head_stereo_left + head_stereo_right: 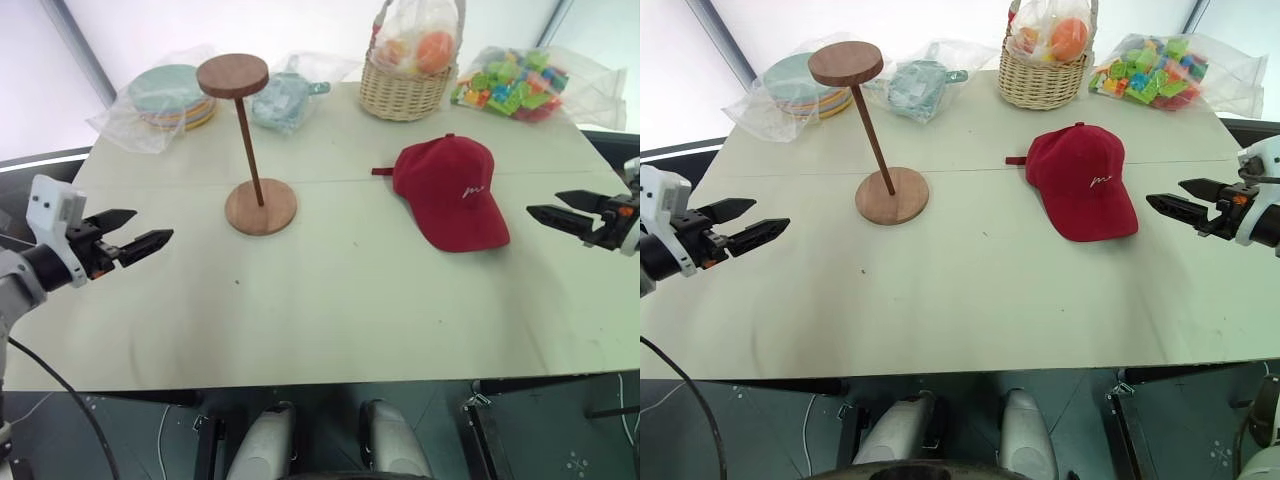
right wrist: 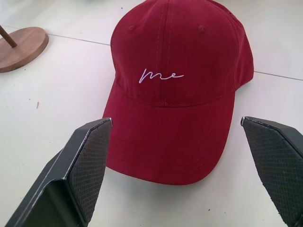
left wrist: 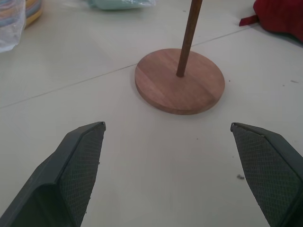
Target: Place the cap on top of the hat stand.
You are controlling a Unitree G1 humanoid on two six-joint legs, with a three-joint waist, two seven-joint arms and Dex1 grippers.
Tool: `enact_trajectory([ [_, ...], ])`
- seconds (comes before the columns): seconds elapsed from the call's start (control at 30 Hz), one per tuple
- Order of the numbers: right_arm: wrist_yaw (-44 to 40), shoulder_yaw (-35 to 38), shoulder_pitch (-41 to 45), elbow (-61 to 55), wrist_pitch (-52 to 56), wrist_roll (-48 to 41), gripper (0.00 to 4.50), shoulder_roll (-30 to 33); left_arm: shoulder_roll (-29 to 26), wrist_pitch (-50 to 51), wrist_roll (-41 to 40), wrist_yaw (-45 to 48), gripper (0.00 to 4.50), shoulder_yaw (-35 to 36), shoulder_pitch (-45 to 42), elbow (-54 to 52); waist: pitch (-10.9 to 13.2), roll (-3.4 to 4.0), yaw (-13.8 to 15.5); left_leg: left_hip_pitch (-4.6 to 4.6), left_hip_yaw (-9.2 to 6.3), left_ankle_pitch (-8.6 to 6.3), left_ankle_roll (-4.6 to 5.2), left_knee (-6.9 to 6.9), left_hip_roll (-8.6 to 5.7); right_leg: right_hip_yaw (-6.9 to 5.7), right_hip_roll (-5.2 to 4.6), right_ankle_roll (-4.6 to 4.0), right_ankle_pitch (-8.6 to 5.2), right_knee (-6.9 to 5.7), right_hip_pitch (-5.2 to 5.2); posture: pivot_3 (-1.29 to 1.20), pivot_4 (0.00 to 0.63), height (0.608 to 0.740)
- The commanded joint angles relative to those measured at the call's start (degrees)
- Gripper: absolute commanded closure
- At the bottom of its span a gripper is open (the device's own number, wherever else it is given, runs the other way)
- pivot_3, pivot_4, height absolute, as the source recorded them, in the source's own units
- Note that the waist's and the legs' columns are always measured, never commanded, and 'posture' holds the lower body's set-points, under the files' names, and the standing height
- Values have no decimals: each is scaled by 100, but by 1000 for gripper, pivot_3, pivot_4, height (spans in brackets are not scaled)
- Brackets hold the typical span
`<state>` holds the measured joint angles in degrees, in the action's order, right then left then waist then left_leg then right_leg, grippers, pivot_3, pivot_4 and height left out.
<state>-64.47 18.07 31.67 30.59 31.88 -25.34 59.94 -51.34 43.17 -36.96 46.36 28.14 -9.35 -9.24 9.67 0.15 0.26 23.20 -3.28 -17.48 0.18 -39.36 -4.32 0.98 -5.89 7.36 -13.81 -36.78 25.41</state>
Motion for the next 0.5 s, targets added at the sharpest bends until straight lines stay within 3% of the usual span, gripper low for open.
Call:
enact_trajectory([
  [0.03, -30, 80, 102, -55, -55, -13, 0, 65, -122, -50, -74, 44, 62, 209, -30, -114, 0, 0, -2, 0, 0, 0, 0, 0, 0, 0, 0, 0, 0, 0, 0, 0, 150, 740],
  [0.5, -58, 32, 219, 0, -45, 41, 0, 62, -177, -61, -33, 92, 62, 310, 68, -112, 0, 0, -5, -1, 0, 0, 0, 1, 0, 0, 0, 0, 0, 0, 0, 0, 150, 740],
])
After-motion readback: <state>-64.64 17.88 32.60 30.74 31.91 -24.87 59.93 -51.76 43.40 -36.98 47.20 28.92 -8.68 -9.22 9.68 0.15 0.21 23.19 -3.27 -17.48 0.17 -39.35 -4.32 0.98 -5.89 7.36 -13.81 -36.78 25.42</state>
